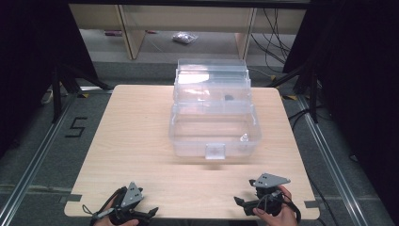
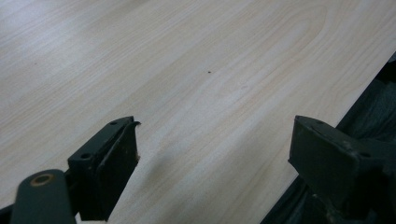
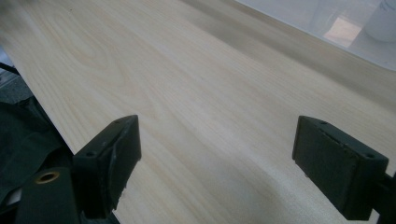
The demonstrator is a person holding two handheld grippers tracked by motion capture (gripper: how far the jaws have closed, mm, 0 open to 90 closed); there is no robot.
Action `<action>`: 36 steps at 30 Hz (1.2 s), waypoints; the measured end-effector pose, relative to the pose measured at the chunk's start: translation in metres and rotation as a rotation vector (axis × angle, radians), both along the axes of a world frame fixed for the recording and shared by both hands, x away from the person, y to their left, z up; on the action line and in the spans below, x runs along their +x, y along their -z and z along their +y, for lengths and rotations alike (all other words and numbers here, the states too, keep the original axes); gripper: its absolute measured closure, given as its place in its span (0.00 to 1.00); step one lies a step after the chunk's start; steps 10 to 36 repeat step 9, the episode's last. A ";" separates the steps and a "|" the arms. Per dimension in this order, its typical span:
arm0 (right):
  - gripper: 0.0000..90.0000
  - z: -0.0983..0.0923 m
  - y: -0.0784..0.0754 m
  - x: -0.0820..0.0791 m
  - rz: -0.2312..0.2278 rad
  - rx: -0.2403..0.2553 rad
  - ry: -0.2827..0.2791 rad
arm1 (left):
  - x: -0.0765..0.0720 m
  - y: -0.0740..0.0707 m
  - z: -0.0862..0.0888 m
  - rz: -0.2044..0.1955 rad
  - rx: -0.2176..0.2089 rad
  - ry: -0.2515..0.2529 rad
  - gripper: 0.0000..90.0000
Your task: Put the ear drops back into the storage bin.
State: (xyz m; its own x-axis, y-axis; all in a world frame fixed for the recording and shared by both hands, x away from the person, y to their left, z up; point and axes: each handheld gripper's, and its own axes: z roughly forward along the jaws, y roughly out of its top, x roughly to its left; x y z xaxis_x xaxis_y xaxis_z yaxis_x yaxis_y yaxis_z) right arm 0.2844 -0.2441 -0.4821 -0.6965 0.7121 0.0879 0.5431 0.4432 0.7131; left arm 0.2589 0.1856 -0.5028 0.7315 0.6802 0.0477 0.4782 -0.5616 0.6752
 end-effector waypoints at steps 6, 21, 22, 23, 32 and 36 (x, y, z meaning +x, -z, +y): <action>0.18 0.000 0.000 0.000 -0.004 0.003 -0.001 | -0.001 0.003 -0.003 -0.003 -0.044 -0.036 0.17; 0.18 0.002 0.000 -0.001 0.007 0.013 0.011 | -0.001 0.002 -0.003 -0.001 -0.037 -0.035 0.17; 0.18 0.002 0.000 -0.001 0.007 0.013 0.011 | -0.001 0.002 -0.003 -0.001 -0.037 -0.035 0.17; 0.18 0.002 0.000 -0.001 0.007 0.013 0.011 | -0.001 0.002 -0.003 -0.001 -0.037 -0.035 0.17; 0.18 0.002 0.000 -0.001 0.007 0.013 0.011 | -0.001 0.002 -0.003 -0.001 -0.037 -0.035 0.17; 0.18 0.002 0.000 -0.001 0.007 0.013 0.011 | -0.001 0.002 -0.003 -0.001 -0.037 -0.035 0.17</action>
